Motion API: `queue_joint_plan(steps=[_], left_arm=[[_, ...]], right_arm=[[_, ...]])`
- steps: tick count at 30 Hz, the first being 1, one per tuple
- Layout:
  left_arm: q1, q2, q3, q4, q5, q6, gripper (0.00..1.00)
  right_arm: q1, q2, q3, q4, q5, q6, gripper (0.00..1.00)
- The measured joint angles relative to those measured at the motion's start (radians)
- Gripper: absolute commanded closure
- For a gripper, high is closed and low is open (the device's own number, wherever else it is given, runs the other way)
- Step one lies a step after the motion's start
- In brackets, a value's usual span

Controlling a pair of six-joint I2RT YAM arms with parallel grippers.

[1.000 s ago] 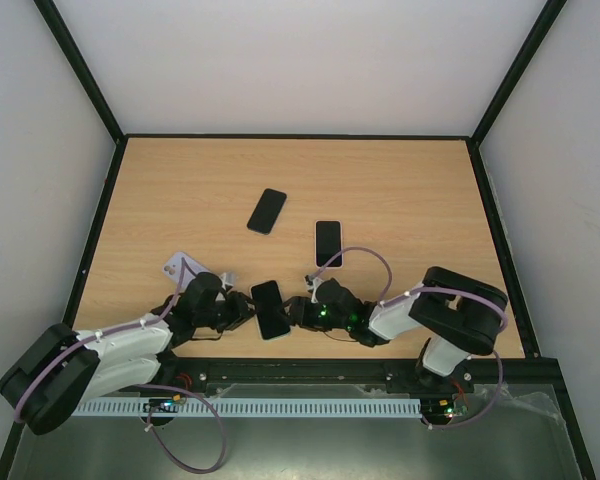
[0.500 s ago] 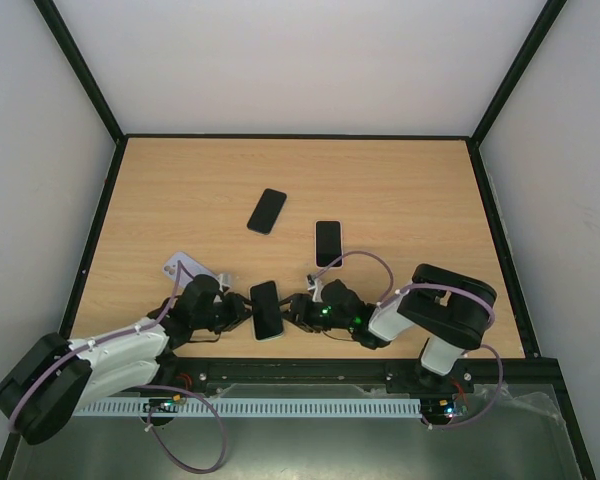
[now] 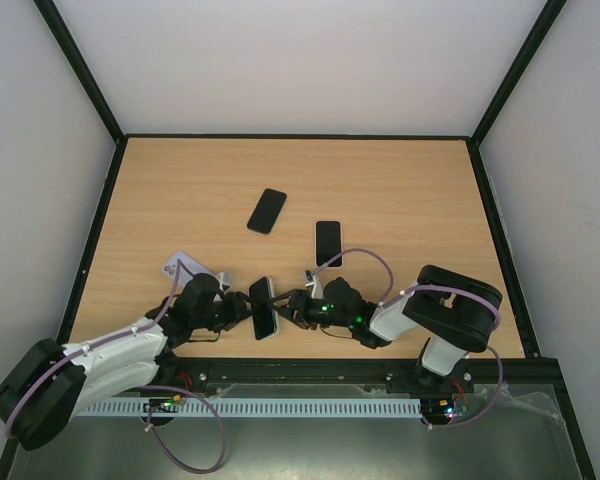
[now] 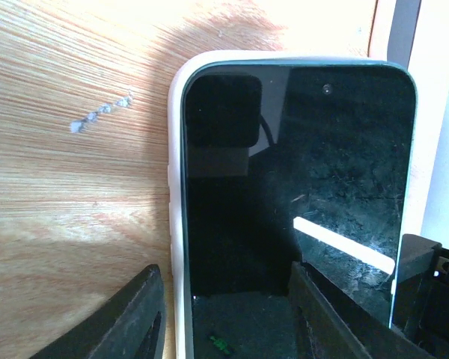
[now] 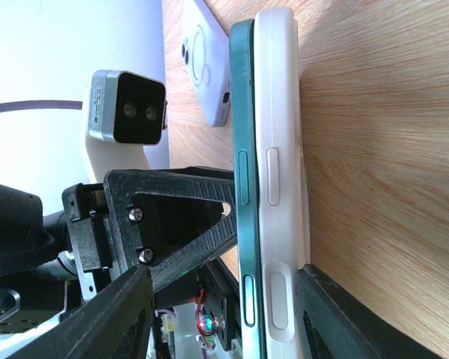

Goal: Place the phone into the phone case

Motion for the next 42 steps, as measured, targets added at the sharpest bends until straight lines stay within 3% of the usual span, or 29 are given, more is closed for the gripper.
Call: queue_joint_plan(steps=[6, 22, 34, 37, 42], left_arm=[[0.0, -0.025, 0.0, -0.03, -0.012, 0.008, 0.55], [0.0, -0.07, 0.0, -0.069, -0.034, 0.012, 0.41], [0.0, -0.069, 0.0, -0.07, -0.04, 0.016, 0.46], [0.0, -0.065, 0.0, -0.069, -0.04, 0.016, 0.46], [0.0, -0.055, 0.0, -0.063, -0.042, 0.018, 0.47]], right_arm=[[0.0, 0.021, 0.011, 0.015, -0.007, 0.009, 0.51], [0.0, 0.031, 0.06, -0.054, -0.01, -0.035, 0.65], [0.0, 0.046, 0.076, -0.093, 0.0, -0.075, 0.98], [0.001, 0.046, 0.085, -0.11, 0.002, -0.086, 0.97], [0.001, 0.046, 0.09, -0.122, 0.002, -0.099, 0.79]])
